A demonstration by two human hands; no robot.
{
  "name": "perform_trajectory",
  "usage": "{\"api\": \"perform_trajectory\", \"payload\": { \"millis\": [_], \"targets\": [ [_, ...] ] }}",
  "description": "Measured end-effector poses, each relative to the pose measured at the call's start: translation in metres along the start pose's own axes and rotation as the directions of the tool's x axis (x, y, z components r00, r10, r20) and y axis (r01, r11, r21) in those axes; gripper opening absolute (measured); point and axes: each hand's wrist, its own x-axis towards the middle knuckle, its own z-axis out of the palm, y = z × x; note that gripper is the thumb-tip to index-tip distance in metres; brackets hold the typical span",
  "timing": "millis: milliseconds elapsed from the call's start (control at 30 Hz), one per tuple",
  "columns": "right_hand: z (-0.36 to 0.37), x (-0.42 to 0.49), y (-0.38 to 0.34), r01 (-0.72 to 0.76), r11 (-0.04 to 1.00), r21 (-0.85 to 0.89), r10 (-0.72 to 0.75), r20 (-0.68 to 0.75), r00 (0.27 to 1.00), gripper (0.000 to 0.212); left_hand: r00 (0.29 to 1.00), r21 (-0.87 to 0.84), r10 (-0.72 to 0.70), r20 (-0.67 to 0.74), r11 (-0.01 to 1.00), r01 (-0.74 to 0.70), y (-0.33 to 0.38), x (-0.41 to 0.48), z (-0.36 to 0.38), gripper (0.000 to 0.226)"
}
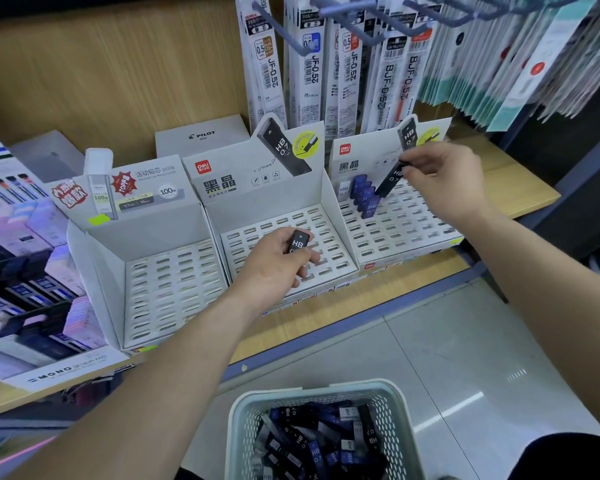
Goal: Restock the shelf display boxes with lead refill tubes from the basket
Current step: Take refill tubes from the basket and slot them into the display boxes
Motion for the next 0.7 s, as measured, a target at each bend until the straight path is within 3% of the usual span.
{"api": "perform_trajectory", "payload": {
  "millis": [300,700],
  "targets": [
    [0.018,0.009,0.009,0.023,0.996,-0.09,-0.016,0.076,0.997,0.018,0.999,-0.02,0.041,0.01,0.999,-0.041,0.0,-0.004,-0.002,0.022],
    [0.025,0.02,0.014,0.267,0.915,-0.303,-0.234,0.141,0.962,0.023,0.999,-0.015,0.034,0.022,0.999,-0.034,0.0,-0.005,-0.003,0.025]
  ]
}}
